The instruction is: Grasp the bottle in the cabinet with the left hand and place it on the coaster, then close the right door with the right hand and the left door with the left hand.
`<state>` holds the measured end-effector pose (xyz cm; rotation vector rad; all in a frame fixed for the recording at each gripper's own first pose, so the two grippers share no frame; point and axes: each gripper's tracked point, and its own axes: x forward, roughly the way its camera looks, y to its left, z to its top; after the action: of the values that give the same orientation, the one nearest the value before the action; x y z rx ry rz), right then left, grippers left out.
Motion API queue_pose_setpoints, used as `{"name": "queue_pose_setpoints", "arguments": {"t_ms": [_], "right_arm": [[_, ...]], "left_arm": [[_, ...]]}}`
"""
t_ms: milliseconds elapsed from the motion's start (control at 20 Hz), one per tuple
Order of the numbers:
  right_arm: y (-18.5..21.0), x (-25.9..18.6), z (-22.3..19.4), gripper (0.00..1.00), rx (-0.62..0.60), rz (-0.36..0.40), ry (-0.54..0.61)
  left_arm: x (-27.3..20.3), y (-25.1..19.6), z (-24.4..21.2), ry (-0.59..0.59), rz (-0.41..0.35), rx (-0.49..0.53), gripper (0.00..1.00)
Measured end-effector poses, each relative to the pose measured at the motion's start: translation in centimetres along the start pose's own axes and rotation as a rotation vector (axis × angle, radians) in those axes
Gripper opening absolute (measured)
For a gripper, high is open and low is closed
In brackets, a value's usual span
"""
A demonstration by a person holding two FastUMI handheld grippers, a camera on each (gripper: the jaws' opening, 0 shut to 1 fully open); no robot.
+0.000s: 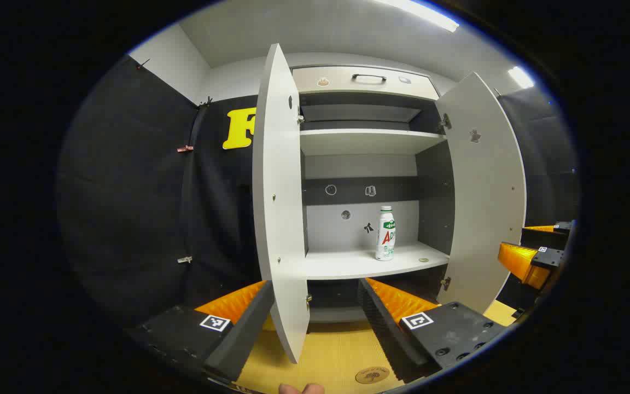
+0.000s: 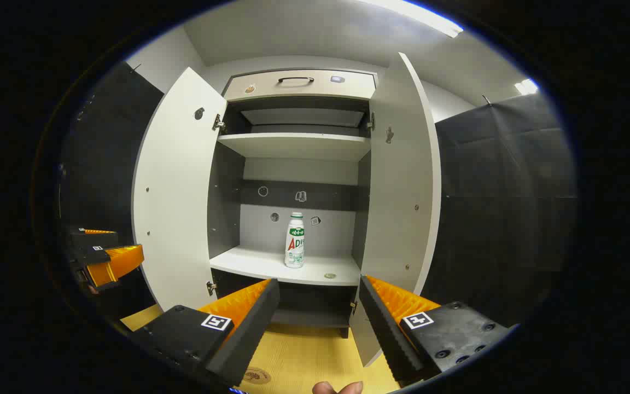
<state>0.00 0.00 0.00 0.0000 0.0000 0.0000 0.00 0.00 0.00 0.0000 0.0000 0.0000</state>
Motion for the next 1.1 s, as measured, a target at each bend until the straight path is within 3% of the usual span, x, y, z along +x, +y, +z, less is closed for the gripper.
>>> {"name": "queue_pose_setpoints", "arguments": {"t_ms": [1100], "right_arm": [[-0.03, 0.61, 0.02, 0.98, 0.003, -0.009, -0.006]], "left_arm": [[0.09, -0.7, 0.04, -0.002, -0.01, 0.035, 0.99]]}}
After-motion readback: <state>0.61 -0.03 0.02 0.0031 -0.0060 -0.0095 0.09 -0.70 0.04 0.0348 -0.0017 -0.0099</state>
